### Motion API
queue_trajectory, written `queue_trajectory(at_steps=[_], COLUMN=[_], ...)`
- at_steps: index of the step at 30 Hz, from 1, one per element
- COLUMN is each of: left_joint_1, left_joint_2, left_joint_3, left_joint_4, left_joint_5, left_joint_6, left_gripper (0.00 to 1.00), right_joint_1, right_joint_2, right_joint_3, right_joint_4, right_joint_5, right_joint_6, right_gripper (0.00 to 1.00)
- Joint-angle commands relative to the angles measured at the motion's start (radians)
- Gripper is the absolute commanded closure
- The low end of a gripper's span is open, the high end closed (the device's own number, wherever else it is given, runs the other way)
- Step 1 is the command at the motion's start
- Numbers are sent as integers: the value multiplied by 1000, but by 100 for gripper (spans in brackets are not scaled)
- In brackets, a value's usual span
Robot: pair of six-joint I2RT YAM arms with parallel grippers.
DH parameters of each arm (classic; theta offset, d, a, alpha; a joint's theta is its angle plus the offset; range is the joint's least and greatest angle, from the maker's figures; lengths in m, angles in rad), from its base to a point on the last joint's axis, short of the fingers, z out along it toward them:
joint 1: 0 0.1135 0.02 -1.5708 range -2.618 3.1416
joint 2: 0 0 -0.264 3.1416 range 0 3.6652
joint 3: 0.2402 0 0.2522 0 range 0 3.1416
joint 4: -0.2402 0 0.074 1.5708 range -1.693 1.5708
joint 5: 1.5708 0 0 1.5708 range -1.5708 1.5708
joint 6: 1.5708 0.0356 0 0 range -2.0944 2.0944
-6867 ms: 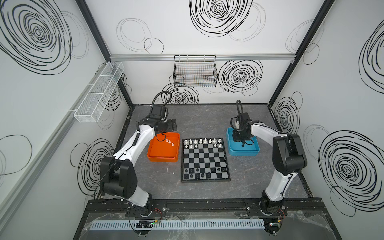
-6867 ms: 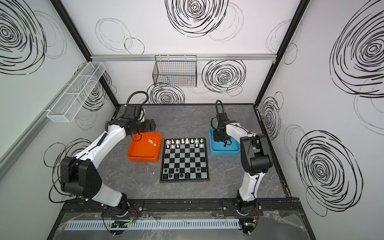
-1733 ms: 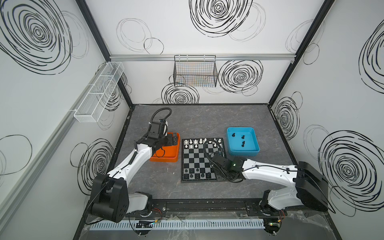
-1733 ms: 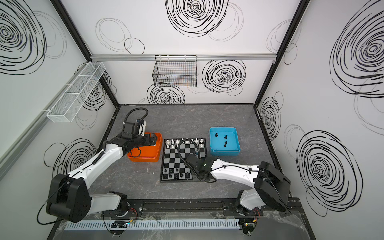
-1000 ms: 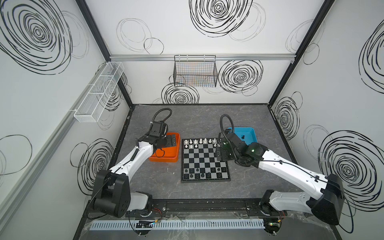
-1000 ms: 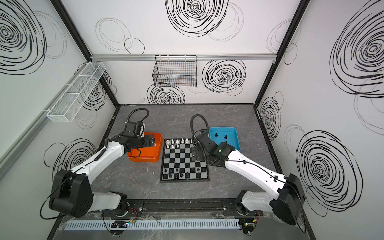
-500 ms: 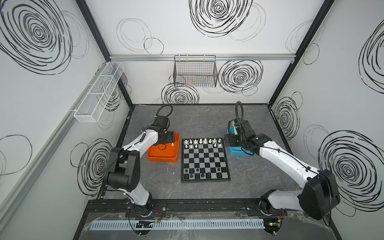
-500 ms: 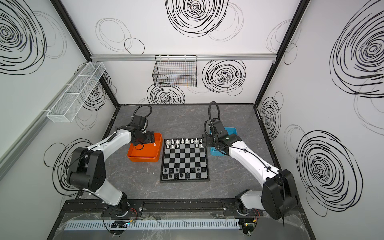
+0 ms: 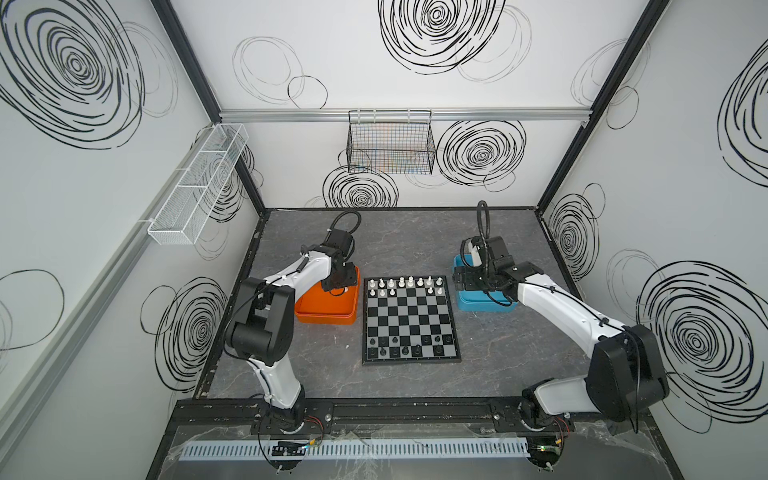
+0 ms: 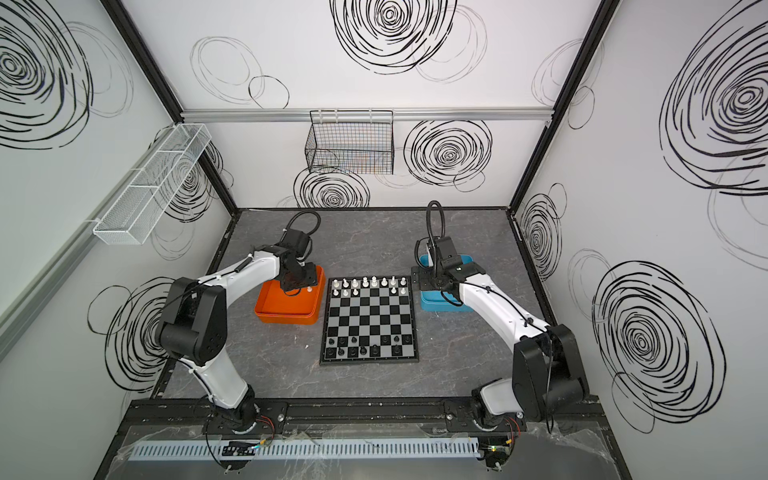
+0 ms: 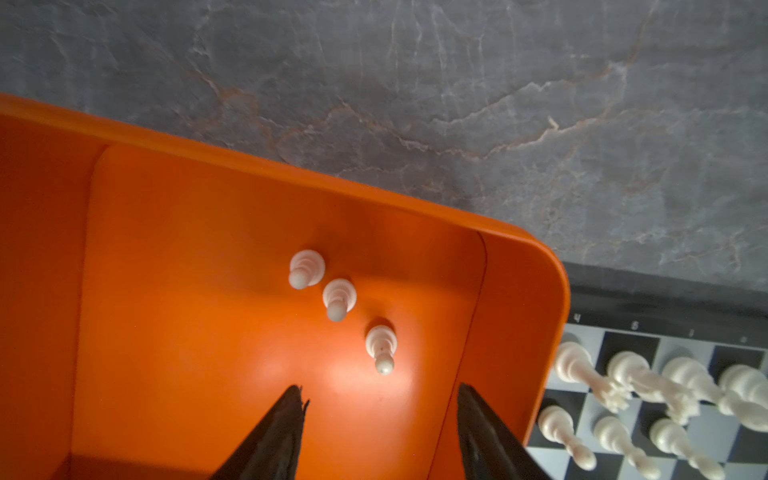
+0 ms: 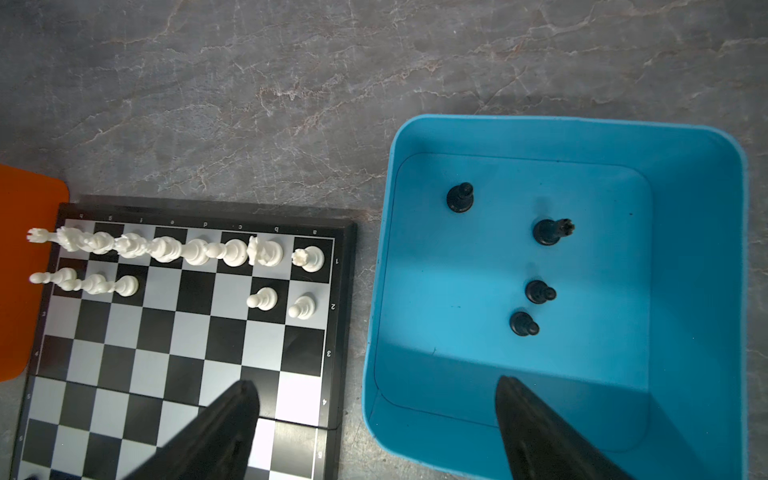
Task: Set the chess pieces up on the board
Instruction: 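Raise the right gripper over the blue tray while the left moves over the orange tray, then lower the left gripper and close it around a white pawn in the orange tray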
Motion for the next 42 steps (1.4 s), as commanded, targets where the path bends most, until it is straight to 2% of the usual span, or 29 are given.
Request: queue_trajectory(at_steps=[1,13,42], left_joint_1=[-5,-4,-1], left_joint_2=[28,85,137], left_joint_3=[10,44,86], left_joint_4=[-22,-11,-31], left_joint_5=[-16,-18,-41], left_joint_6=[-39,-46,-18], left_gripper=[43,58,83], right_joint_1=[-19,-31,-44], right_joint_2=[37,38,74], right_joint_3=[50,29,35], right_joint_4=[-21,-1,4], right_joint_5=[-32,-48,-61], right_joint_6=[-37,-38,-40], right_gripper=[7,8,10])
